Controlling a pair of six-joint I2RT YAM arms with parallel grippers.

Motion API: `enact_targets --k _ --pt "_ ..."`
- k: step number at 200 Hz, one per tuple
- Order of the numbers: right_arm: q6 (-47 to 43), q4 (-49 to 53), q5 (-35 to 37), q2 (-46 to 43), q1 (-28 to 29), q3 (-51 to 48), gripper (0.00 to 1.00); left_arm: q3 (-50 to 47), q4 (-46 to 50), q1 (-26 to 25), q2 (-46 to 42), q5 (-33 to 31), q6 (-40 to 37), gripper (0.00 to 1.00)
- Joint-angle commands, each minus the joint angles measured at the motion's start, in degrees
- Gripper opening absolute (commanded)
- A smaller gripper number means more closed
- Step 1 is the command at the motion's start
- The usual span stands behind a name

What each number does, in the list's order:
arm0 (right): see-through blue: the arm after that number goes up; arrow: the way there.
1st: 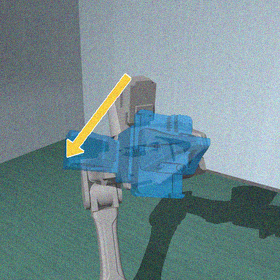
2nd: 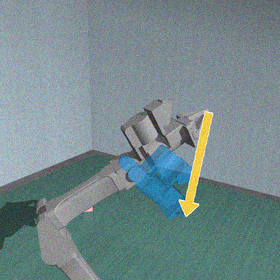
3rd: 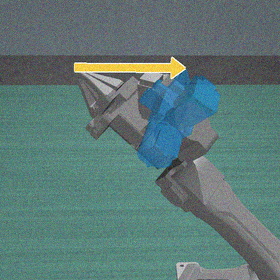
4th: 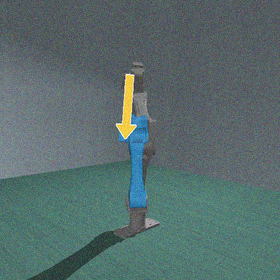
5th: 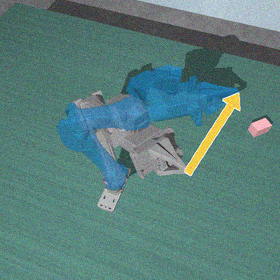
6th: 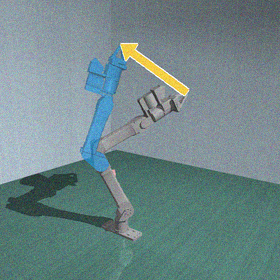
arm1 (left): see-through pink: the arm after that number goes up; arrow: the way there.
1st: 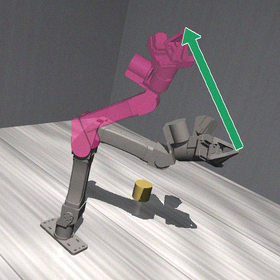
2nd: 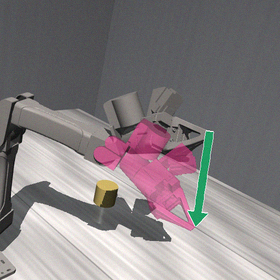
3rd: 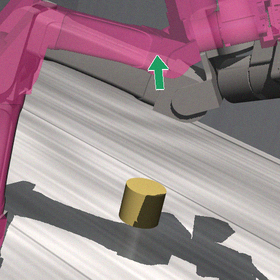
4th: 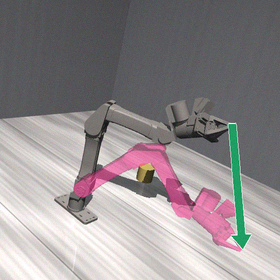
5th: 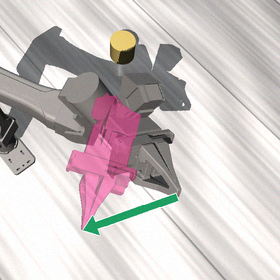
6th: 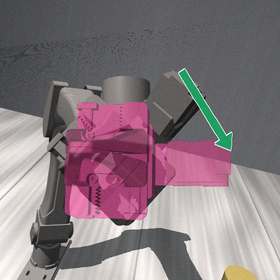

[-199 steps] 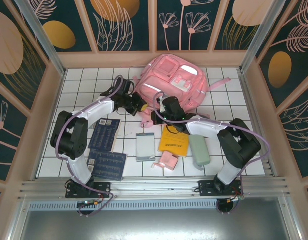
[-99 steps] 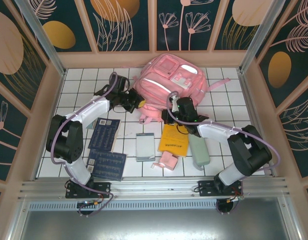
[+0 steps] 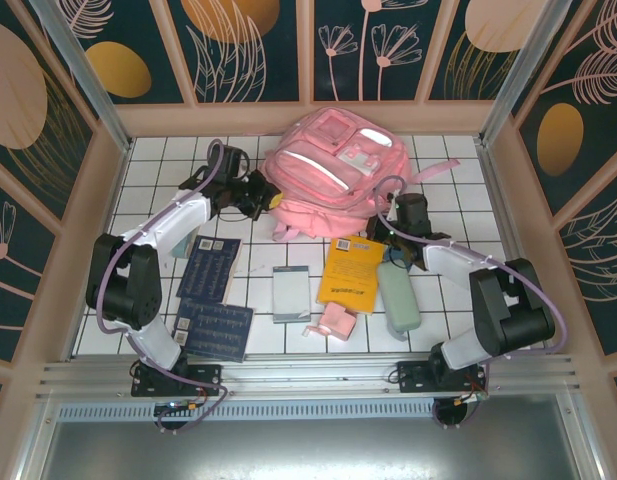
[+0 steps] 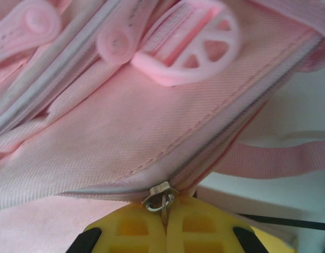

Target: Pack the student bag

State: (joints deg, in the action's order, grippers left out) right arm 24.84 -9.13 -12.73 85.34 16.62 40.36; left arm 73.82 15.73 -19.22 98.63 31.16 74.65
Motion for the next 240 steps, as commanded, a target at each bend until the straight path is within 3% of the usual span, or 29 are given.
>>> enact_targets --k 1,35,82,102,133,165,188,192,199,203,210,240 --pt "2.89 4.04 9.84 4.34 -5.53 3.08 0.00 0.67 -2.45 3.06 -3.97 -4.66 -0.20 0.00" --pt "2.60 6.40 10.38 12.63 -6.00 12.41 0.08 -1.22 -3.56 3.02 -4.62 -3.74 0.18 0.00" --pt "0.31 1.91 7.20 11.99 -3.97 13.09 0.36 -5.66 -7.33 1.66 -6.59 -3.61 1.40 0.00" --pt "-1.07 4.09 8.32 10.51 -3.66 13.69 0.37 -6.34 -10.81 0.26 -5.85 -2.50 2.91 0.00" --pt "-2.02 7.32 18.10 3.59 -1.05 10.41 0.37 -2.94 -13.99 -1.52 -4.03 -1.51 4.53 0.00" --pt "-1.39 8.60 12.17 -4.62 3.28 7.97 0.36 0.61 -15.29 -2.41 -3.49 -3.45 6.45 0.00" --pt "11.09 6.90 5.63 -8.47 7.11 7.25 0.39 -0.63 -19.33 -3.13 -3.55 -3.78 10.05 0.00" --pt "14.98 5.93 4.46 -8.99 7.50 6.89 0.52 -0.91 -19.96 -3.35 -3.55 -3.82 10.57 0.00" --pt "21.86 3.01 1.21 -10.03 7.86 5.59 0.64 -1.20 -20.77 -3.70 -3.47 -3.87 11.17 0.00" --pt "26.06 0.43 -0.42 -10.60 8.09 4.44 0.82 -1.22 -20.97 -3.95 -3.37 -3.91 11.42 0.00" --pt "32.60 -4.72 -1.88 -11.40 9.01 2.61 0.98 -1.15 -21.16 -4.40 -3.14 -3.95 11.61 0.00" --pt "48.66 -16.93 1.09 -9.98 13.41 1.54 0.98 -0.87 -22.03 -5.97 -2.84 -4.80 12.14 0.00"
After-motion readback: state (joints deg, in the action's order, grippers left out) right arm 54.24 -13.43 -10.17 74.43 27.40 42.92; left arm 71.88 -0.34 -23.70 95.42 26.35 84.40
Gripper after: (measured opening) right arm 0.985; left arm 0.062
